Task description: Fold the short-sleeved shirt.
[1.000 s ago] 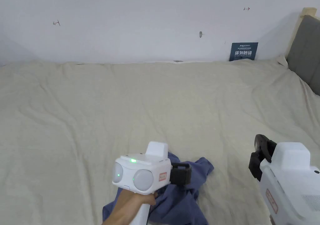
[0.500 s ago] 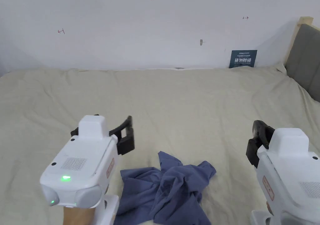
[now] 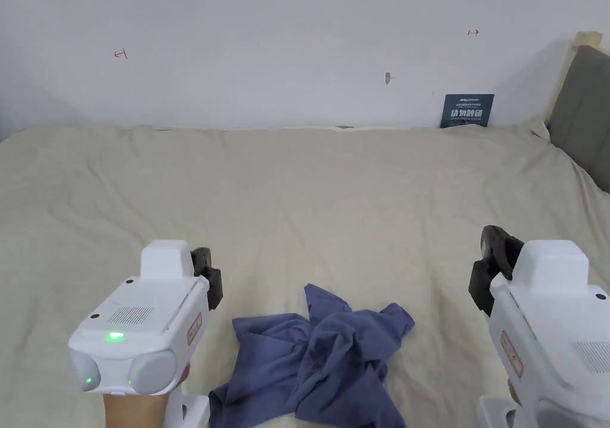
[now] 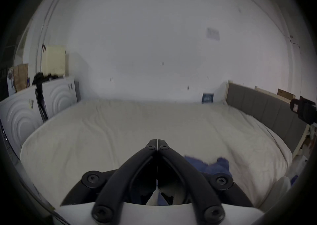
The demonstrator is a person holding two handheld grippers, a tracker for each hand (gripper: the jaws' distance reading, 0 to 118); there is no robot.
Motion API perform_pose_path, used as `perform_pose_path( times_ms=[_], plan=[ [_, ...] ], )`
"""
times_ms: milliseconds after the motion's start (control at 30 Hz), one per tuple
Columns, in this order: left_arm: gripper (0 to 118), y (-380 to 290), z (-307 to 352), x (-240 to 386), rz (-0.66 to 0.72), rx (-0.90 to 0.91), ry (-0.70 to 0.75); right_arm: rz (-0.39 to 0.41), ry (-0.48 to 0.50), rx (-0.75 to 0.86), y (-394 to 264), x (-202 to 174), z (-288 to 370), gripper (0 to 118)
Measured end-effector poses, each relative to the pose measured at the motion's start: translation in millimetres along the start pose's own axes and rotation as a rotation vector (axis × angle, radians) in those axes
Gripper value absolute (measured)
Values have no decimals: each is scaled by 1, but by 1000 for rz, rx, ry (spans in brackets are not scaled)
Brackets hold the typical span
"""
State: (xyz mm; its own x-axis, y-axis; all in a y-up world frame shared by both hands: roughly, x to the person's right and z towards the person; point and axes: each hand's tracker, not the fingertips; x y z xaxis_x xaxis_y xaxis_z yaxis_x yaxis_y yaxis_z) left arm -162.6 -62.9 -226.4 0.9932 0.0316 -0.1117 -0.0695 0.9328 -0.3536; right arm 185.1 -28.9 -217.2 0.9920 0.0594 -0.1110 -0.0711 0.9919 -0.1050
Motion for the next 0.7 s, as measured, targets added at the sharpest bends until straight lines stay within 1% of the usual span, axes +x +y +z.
perform_pose_path(
  times_ms=[133, 300, 333, 367, 400, 433, 467, 500, 533, 567, 600, 667, 700],
  plan=[
    [0, -29, -20, -7, 82, -166, -63, -2, 5, -15, -5, 2, -3, 2],
    [0, -82, -44, -10, 131, -392, -64, -2, 10, -35, -11, 1, -4, 2],
    [0, -91, -45, -9, 143, -414, -64, -1, 11, -38, -12, 1, -5, 2],
    [1, -100, -49, -9, 155, -445, -66, 2, 12, -44, -14, 2, -6, 2],
    [5, -107, -53, -8, 155, -473, -55, 3, 12, -49, -16, 3, -8, 2],
    [14, -113, -55, -8, 168, -481, -49, 4, 13, -55, -17, 3, -9, 2],
    [28, -119, -57, -8, 169, -500, -40, 4, 13, -60, -18, 3, -10, 2],
    [59, -123, -59, -8, 174, -507, -36, 3, 13, -65, -20, 3, -11, 2],
    [81, -127, -62, -8, 182, -519, -30, 1, 15, -71, -20, 3, -12, 2],
    [98, -130, -67, -8, 189, -551, -32, 0, 16, -75, -21, 3, -13, 2],
    [105, -134, -70, -9, 195, -572, -36, 0, 16, -80, -23, 2, -14, 2],
    [109, -138, -76, -5, 189, -589, -29, 2, 15, -90, -26, 4, -18, 2],
    [108, -141, -79, -3, 184, -589, -22, 0, 16, -95, -28, 4, -20, 2]
  ],
)
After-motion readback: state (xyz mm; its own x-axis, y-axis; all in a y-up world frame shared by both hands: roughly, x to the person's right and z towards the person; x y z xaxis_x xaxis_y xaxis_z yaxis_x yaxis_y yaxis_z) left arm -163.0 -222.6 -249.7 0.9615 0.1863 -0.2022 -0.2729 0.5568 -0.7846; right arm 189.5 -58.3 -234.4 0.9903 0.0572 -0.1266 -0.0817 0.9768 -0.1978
